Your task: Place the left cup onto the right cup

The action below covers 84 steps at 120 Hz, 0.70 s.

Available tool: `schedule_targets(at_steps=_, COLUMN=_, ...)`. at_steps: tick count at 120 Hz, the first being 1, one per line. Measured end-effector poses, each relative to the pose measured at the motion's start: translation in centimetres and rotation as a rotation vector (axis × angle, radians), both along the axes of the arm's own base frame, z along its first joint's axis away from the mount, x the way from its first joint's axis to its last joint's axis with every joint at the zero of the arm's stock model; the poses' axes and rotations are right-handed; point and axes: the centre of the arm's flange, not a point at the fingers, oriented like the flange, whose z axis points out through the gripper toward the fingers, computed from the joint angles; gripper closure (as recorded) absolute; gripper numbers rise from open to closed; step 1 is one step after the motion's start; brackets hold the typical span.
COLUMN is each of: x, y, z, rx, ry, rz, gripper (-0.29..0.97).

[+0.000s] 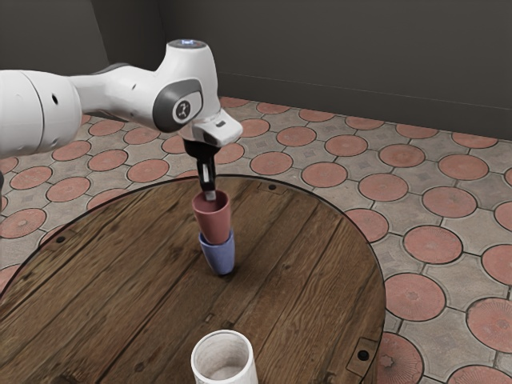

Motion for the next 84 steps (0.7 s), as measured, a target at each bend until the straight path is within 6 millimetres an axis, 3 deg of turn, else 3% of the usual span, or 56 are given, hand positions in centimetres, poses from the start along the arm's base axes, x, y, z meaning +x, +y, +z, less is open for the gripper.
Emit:
schedule_targets(at_steps=26, x=0.1, y=0.6, z=-1.3, rx=0.007, ry=0.027, rz=0.028, gripper=0.79)
schedule_targets(at_steps=47, x=0.5, y=0.6, z=-4.5, rx=0.016, ry=0.072, rz=0.039, gripper=0.79)
schedule_targets(at_steps=69, x=0.5, y=0.7, z=-3.3, rx=0.022, ry=0.059, rz=0.037, gripper=0.39)
schedule_targets(at_steps=84, x=0.3, y=0.5, z=-2.1, rx=0.022, ry=0.048, rz=0.032, gripper=0.22)
